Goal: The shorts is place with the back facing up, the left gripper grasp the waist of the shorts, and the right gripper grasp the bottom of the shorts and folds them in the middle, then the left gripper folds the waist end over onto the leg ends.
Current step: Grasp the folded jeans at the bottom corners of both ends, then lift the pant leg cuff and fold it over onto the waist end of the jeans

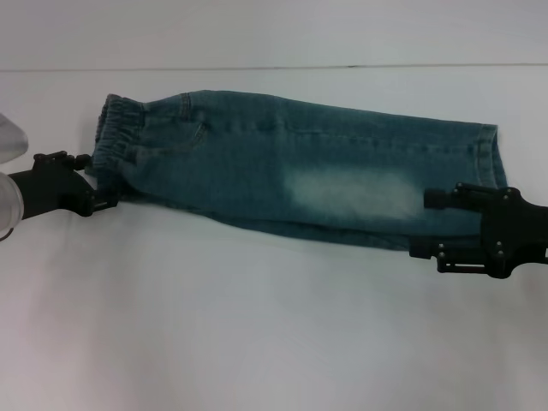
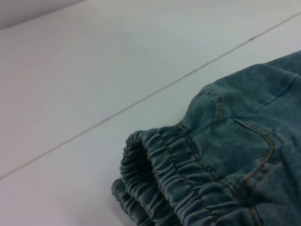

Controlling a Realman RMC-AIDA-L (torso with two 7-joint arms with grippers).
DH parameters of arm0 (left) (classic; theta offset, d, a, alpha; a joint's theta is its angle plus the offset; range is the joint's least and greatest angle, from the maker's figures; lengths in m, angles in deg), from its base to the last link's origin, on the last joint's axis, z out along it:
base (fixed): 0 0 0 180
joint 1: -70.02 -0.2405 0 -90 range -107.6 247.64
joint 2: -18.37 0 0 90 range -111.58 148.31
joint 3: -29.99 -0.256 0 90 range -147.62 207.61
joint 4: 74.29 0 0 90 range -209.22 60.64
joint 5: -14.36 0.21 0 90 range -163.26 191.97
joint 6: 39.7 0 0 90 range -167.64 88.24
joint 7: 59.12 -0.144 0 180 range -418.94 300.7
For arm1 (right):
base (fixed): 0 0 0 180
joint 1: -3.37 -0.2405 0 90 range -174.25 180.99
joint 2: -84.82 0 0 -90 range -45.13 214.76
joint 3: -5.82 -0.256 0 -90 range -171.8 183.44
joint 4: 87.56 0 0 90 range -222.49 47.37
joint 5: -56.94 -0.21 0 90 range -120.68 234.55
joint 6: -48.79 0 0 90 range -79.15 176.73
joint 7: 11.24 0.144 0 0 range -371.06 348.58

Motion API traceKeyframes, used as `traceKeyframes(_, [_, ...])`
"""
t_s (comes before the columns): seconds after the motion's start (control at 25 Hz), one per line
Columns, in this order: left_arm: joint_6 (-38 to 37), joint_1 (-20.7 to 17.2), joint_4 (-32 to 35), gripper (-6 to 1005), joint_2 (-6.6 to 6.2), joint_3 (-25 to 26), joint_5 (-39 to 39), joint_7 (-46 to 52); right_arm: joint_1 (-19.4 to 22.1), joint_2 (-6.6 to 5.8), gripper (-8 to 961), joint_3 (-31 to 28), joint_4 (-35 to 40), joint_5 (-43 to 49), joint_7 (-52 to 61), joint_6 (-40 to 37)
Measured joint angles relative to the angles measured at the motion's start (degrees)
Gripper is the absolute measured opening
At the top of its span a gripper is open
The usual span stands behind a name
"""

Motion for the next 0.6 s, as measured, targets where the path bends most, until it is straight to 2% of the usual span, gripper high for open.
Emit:
traceKeyframes(0.12, [-0.8, -0.2, 0.3, 838, 0.08, 0.0, -0.1, -1.4, 0.0, 0.04, 868, -0.5, -0.1, 0.0, 0.0, 0.0])
traceKeyframes(0.24, [-2.2, -0.4, 0.7, 623, 0.07, 0.1, -0.2, -2.1, 0.1, 0.05, 868, -1.0, -0.2, 0.0, 0.0, 0.0])
traceKeyframes(0.44, [-4.0, -0.6, 0.8, 385, -0.03, 0.6, -0.6, -3.7, 0.1, 0.04, 868, -1.6, -0.7, -0.4, -0.1, 0.0])
traceKeyframes(0.6, [-4.5, -0.7, 0.8, 273, 0.04, 0.5, -0.6, -4.9, 0.1, -0.01, 868, -2.1, -1.4, -0.7, -0.4, 0.2])
